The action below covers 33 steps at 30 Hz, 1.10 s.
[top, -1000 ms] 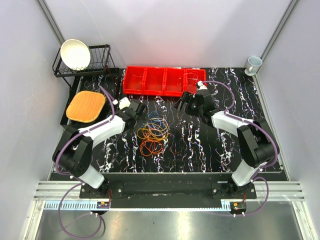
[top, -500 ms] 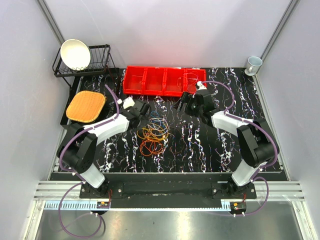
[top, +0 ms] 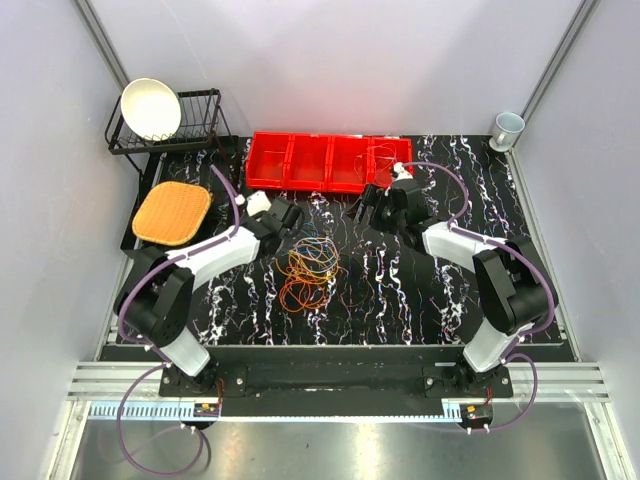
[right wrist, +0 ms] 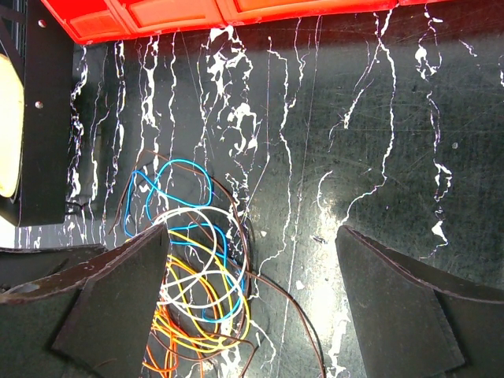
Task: Untangle the cables
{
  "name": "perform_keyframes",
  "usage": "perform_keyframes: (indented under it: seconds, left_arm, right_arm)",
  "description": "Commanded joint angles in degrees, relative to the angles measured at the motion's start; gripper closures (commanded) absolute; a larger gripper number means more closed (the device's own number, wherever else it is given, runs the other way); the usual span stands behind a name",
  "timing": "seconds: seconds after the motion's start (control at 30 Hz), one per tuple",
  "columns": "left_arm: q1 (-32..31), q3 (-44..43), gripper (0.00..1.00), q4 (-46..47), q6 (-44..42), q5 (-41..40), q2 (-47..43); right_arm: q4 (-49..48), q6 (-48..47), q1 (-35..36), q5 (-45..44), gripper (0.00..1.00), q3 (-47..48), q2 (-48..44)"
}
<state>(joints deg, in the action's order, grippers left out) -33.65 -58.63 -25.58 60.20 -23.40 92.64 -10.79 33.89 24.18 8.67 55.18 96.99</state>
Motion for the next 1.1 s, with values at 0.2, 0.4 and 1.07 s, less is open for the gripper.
perform_keyframes:
  seconds: [0.2,0.4,1.07]
  left_arm:
    - [-1.68,-7.45,1.0,0.71,-10.27,-2.98,-10.62]
    - [-3.7,-16.68,1.0,-0.69,-19.24,1.94,-14.32]
    - [-12.05,-45.26,1.0,-2.9,-37.7,24.53,-24.6]
  right_arm:
    - [-1.08,-0.84,0.6,0.3,0.08,2.65,0.31]
    - [-1.34,-0.84,0.6,0.47,0.07,2.21,-0.13]
    - [-5.12,-1.81,0.51,3.9,0.06,-1.47,-3.74]
